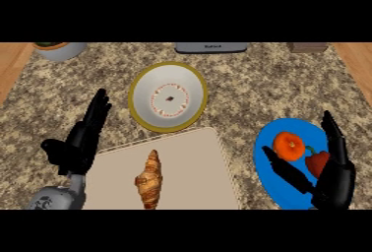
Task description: Pick the squash from the plate and place it in the bowl
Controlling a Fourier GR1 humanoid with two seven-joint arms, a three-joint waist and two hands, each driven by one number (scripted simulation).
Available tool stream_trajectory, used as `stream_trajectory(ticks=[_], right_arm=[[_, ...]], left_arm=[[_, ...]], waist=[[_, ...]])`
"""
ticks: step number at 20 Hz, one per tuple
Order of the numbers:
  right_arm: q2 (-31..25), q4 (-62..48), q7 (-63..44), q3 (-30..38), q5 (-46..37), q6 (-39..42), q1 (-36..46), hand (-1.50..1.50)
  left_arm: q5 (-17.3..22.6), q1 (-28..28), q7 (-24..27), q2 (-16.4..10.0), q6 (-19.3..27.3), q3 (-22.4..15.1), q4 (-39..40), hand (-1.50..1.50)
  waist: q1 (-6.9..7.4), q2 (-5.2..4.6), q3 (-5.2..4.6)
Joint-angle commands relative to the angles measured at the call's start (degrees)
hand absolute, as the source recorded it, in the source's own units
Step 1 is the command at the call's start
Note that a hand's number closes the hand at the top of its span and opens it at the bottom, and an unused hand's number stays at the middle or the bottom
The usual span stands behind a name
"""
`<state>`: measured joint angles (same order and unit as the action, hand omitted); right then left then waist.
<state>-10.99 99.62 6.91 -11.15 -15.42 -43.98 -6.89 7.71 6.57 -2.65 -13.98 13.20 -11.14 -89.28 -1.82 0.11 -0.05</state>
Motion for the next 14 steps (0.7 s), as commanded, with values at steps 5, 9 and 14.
stream_trajectory(ticks=[5,9,14], right_arm=[[-4.24,14.04,-30.03,0.25,-22.46,1.97,-5.29,-1.5],[-5.98,22.6,-45.63,2.52,-22.89,14.43,-1.7,-1.5],[-7.0,18.05,-54.89,4.51,-19.81,23.52,3.59,-1.5]], left_arm=[[-1.21,1.84,0.66,2.72,-0.47,-1.1,4.12,0.0],[-1.98,0.7,-0.64,1.98,0.34,-0.64,-0.63,0.0],[-2.05,2.57,-0.18,2.91,-1.1,-0.35,2.56,0.0]], waist=[[1.02,-0.14,-0.21],[1.73,0.02,-0.12],[1.78,-0.17,-0.02]])
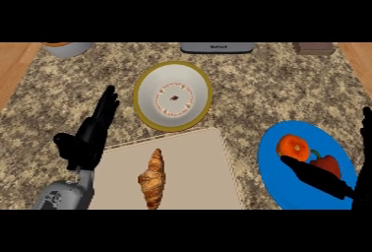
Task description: Pick the squash from the plate and place it in the bowl
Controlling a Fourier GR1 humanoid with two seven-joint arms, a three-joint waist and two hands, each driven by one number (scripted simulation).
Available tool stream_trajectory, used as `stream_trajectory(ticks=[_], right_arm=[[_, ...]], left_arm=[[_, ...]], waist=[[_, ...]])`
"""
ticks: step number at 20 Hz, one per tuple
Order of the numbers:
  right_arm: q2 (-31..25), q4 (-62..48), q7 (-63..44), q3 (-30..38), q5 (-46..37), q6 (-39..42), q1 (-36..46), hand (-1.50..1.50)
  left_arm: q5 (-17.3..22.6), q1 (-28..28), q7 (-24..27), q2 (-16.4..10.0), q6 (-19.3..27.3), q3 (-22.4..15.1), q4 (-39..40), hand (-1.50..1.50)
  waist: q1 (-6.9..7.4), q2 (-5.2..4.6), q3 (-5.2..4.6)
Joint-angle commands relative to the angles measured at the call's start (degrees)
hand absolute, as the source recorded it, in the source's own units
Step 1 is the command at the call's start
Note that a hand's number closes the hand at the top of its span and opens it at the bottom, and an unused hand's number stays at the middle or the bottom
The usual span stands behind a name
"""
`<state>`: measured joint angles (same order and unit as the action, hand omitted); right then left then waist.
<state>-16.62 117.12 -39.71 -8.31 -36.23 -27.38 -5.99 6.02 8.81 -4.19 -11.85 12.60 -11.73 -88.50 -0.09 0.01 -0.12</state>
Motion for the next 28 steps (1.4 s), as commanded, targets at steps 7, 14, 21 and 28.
stream_trajectory(ticks=[7,14,21,28], right_arm=[[2.24,-5.96,-11.62,-0.35,2.3,10.93,3.71,-1.5],[4.96,-5.04,-2.96,-0.22,3.92,11.27,-3.56,-1.5],[5.1,-3.39,5.14,6.75,11.62,13.21,-4.04,-1.5],[8.89,-2.84,6.98,6.91,12.57,12.57,-5.31,-1.5]], left_arm=[[1.01,2.18,-2.87,-1.54,-2.89,4.01,-0.07,0.0],[-2.24,-1.5,-0.5,1.66,-2.54,3.82,-1.96,0.0],[-4.36,-0.96,-0.26,3.43,-3.69,4.43,-0.37,0.0],[-6.43,-0.18,1.39,6.37,-3.69,4.58,3.7,0.0]], waist=[[0.12,-0.02,0.13],[0.01,0.06,0.13],[-0.11,0.05,0.13],[-0.2,-0.01,0.12]])
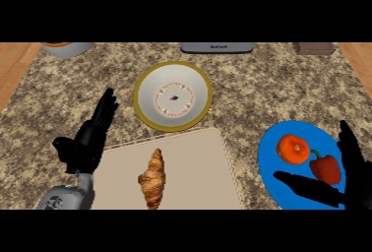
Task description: Pick the squash from the plate and place it in the bowl
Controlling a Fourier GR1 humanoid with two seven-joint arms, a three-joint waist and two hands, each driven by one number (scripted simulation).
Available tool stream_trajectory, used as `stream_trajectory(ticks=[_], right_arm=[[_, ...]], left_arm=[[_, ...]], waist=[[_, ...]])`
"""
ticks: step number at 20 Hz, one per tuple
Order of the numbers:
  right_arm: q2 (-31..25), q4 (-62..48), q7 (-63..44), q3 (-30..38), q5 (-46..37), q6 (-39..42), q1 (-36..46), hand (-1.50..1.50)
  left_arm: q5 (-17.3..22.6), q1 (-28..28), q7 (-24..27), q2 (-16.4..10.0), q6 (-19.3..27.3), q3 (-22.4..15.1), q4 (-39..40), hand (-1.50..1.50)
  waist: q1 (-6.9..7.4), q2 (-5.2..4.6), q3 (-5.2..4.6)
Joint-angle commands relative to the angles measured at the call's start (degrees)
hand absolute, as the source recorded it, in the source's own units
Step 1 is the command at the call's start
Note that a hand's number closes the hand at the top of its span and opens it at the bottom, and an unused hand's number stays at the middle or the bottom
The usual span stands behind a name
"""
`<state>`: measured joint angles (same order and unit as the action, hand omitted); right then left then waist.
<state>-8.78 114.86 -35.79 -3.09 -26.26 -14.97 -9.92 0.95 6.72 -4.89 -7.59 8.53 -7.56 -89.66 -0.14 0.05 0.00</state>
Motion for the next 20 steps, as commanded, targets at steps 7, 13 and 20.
stream_trajectory(ticks=[7,13,20], right_arm=[[4.67,-10.26,11.1,2.76,4.88,-1.74,-0.31,-1.5],[6.05,-10.8,12.31,3.37,5.27,-1.95,-0.19,-1.5],[6.82,-20.46,14.3,2.97,-0.13,-5.53,2.92,-1.5]], left_arm=[[-1.36,0.78,0.08,1.43,-2.3,2.04,0.65,0.0],[-1.0,-0.68,-0.77,0.82,-4.99,4.21,-1.31,0.0],[-2.2,-3.23,-2.62,2.16,-4.37,3.01,-5.51,0.0]], waist=[[0.03,-0.04,0.01],[0.06,-0.01,0.0],[0.25,0.01,0.0]])
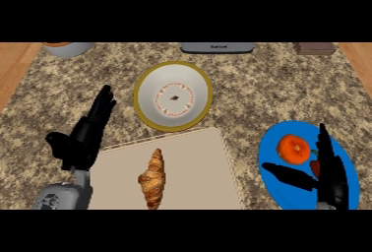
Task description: Pick the squash from the plate and place it in the bowl
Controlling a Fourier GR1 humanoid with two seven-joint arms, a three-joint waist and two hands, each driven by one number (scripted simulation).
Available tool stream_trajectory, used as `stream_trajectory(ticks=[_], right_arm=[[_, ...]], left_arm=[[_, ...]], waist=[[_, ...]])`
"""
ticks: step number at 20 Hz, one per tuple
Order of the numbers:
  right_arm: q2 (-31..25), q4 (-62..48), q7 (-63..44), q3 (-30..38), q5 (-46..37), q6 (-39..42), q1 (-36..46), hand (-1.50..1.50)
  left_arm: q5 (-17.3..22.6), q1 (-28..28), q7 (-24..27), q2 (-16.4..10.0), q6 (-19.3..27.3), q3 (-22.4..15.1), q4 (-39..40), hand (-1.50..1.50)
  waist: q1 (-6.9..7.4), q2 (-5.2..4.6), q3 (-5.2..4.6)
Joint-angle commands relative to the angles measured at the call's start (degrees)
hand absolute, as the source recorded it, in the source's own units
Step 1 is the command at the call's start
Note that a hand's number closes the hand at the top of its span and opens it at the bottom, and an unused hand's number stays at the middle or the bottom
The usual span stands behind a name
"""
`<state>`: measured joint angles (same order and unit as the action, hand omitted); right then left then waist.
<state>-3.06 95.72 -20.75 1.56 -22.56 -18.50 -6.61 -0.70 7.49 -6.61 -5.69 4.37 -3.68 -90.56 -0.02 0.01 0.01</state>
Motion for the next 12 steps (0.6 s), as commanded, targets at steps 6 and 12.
stream_trajectory(ticks=[6,12], right_arm=[[-0.99,-11.55,-2.37,-0.07,-7.71,-2.31,5.37,-1.5],[-0.67,-17.65,3.61,1.93,-3.61,-1.27,7.93,-1.5]], left_arm=[[1.25,1.37,-0.01,-0.65,-2.0,2.41,0.13,0.0],[-2.79,-6.77,1.45,3.04,-0.21,-3.38,-5.55,0.0]], waist=[[0.18,-0.02,0.0],[0.33,0.01,0.02]])
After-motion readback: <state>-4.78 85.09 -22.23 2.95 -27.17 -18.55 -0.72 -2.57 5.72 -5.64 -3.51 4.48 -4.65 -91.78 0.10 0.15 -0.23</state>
